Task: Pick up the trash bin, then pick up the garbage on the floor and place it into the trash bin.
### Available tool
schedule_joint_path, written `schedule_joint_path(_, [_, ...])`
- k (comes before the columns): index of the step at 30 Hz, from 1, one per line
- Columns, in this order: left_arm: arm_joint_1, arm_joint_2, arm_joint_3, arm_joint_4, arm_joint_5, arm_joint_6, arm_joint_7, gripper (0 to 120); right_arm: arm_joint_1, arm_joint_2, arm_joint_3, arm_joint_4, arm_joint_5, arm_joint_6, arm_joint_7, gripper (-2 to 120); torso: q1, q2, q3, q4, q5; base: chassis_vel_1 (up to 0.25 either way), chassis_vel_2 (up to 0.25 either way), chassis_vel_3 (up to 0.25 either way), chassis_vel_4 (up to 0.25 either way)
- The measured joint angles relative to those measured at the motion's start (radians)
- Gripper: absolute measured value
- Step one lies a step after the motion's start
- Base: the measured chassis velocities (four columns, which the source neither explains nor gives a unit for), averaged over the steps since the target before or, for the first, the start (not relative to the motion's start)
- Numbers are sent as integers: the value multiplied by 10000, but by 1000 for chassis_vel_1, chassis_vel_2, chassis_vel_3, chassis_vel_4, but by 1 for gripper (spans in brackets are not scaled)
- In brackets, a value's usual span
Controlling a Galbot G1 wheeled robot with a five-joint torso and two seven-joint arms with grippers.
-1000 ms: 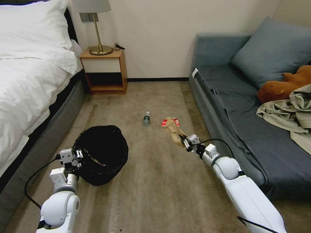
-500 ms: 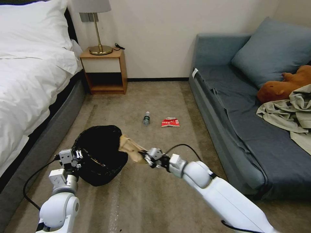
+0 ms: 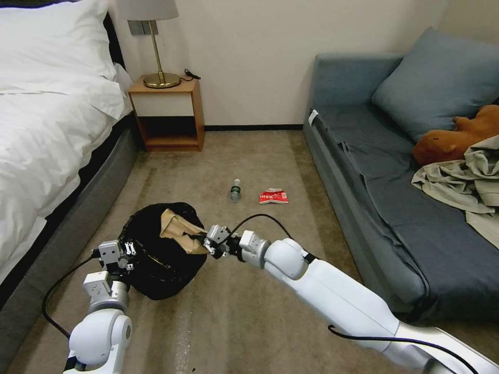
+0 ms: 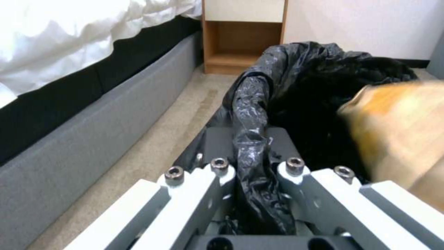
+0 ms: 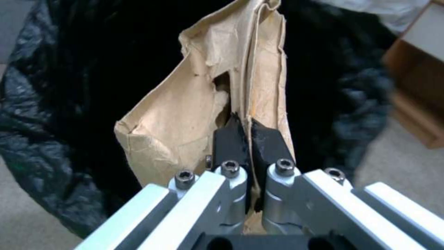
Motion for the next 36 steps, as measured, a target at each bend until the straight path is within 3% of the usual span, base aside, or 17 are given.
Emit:
schedule_joint_path(13, [-10, -45, -28, 48, 17, 4, -12, 5, 527, 811, -692, -818, 50, -14, 325, 0, 0, 0, 0, 1, 0, 0, 0, 0, 0])
schedule_joint_path(15, [-18, -46, -28, 47, 18, 4, -12, 5, 539, 804, -676, -828, 50, -24, 383, 4, 0, 0, 0, 0, 0, 0, 0, 0, 0])
schedule_joint_path(36, [-104, -7, -22, 157, -19, -23, -10, 5, 372, 436, 330, -103, 124, -29, 709, 84, 0, 0, 0, 2, 2, 0, 0, 0, 0])
